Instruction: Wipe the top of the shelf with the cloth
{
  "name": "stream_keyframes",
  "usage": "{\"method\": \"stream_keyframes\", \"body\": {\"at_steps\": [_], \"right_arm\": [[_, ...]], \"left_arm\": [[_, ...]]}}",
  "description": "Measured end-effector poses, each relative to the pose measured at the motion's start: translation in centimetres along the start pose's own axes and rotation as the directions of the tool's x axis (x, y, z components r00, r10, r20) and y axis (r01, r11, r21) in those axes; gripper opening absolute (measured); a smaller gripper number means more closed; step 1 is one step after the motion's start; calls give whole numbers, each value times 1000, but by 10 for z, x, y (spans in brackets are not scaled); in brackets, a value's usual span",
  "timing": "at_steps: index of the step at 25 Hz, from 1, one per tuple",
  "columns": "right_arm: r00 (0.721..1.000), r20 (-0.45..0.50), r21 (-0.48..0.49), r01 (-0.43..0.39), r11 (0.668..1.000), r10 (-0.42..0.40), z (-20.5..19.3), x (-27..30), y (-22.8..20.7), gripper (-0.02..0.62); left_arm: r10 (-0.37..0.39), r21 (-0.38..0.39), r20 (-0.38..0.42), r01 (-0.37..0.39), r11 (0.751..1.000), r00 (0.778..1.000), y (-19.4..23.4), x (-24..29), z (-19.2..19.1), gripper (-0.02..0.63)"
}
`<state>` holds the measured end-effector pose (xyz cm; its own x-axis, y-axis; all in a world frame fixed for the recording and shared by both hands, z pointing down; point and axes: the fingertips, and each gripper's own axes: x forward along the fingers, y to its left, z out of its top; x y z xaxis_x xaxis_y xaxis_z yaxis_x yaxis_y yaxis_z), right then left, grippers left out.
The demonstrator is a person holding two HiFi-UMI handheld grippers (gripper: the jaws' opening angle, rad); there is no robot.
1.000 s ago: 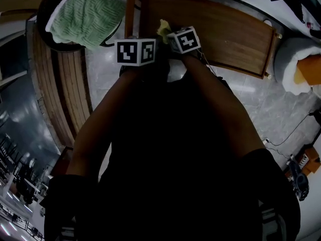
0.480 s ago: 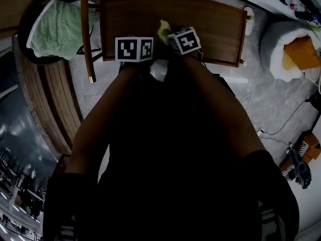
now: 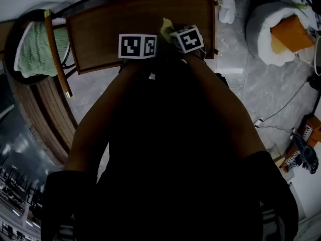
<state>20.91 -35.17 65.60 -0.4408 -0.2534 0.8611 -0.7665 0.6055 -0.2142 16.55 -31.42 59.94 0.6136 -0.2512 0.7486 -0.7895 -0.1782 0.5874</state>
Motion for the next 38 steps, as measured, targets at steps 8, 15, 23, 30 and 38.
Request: {"method": "stream_keyframes", "body": {"at_steps": [8, 15, 23, 30, 38], "right_arm": [[989, -15, 116, 147, 982, -146, -30, -43, -67, 48], [944, -71, 163, 330, 930, -322, -49, -69, -103, 48], [869, -167, 249, 494, 833, -466, -64, -88, -127, 48], [913, -18, 293, 394, 871, -407, -7, -69, -59, 48], [981, 190, 174, -68, 982, 35, 103, 38, 179, 48]], "left_arm": [[-44, 62, -29, 45, 997, 999, -46, 24, 10, 12], [-55, 63, -15, 56, 996, 998, -52, 13, 20, 12], [-43, 29, 7, 43, 999, 999, -19, -21, 15, 12], [-49, 13, 59, 49, 999, 997, 29, -91, 2, 12], [27, -89, 135, -15, 996, 990, 136, -197, -23, 12]]}}
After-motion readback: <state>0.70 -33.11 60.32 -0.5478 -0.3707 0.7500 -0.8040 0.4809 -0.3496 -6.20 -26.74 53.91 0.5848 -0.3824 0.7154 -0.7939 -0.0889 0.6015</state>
